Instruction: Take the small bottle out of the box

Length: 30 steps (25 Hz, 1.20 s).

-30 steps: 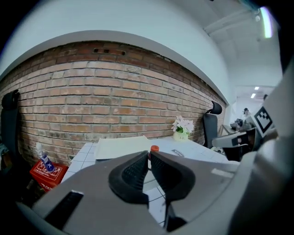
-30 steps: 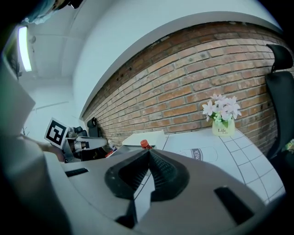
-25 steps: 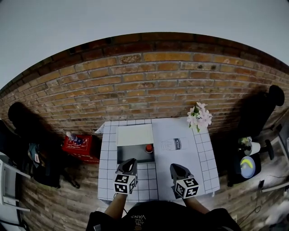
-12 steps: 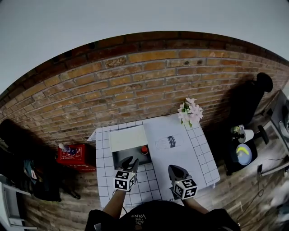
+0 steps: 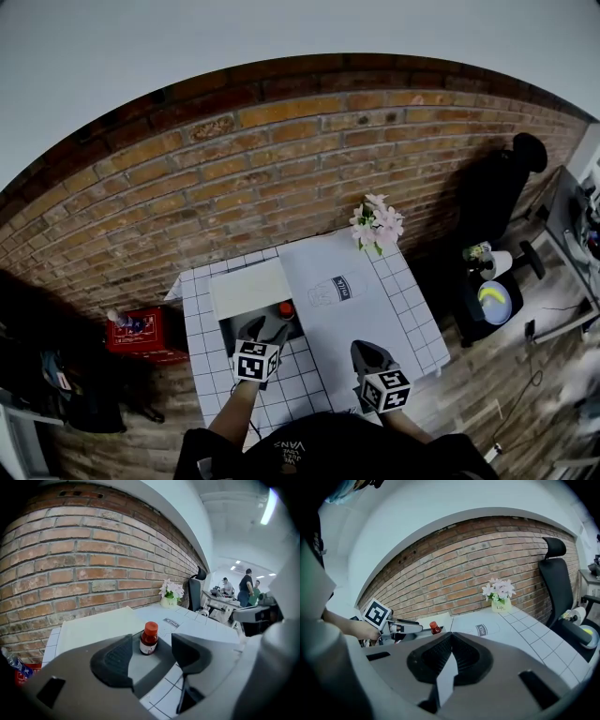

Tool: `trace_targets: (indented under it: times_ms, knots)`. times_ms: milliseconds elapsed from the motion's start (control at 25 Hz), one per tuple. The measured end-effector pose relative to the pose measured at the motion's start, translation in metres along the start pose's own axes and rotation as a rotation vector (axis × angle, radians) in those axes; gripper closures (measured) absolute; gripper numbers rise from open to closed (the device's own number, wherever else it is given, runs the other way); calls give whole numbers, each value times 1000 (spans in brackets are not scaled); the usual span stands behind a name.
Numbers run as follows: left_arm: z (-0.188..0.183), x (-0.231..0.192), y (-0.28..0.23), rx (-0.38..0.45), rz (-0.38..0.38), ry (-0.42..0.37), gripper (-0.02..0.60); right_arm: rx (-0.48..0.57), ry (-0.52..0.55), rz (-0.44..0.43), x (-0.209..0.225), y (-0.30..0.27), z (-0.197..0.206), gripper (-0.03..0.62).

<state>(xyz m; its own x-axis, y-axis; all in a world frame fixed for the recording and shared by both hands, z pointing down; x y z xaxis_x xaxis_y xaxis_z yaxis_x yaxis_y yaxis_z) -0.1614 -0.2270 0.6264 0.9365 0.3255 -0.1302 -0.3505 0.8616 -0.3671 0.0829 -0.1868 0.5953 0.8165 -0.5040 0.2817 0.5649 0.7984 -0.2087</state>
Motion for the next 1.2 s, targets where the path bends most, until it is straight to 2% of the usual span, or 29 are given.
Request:
trace_targets:
  times_ms: [200,640,920,1200]
  knots:
    - [9,-8,-19,-79,11,-5,314,1,4,39,6,7,-1,595]
    - [21,-4,-58,-189,96,-25,310,-4,-16,142,28,24,2,595]
    - [24,-4,-74,-191,89,-19,310,-1,-38,178,37,28,1,595]
    - [27,-5,-81,-182,92,33,310,-10,-17,193,40,29,1,595]
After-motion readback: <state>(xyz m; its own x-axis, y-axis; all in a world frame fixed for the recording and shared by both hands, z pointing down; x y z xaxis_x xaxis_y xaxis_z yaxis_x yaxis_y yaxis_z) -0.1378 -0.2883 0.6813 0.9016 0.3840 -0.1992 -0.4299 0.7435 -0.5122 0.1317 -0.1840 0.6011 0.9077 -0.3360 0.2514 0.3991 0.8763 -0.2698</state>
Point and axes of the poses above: the fingertips, and each gripper's own axes: y backward along the fingers, x to its right, z out of its underside, the point moved 5 cm from there along y, backward along the fingers, and after that the axes turned 11 degrees about x, right-handed, at the moved point
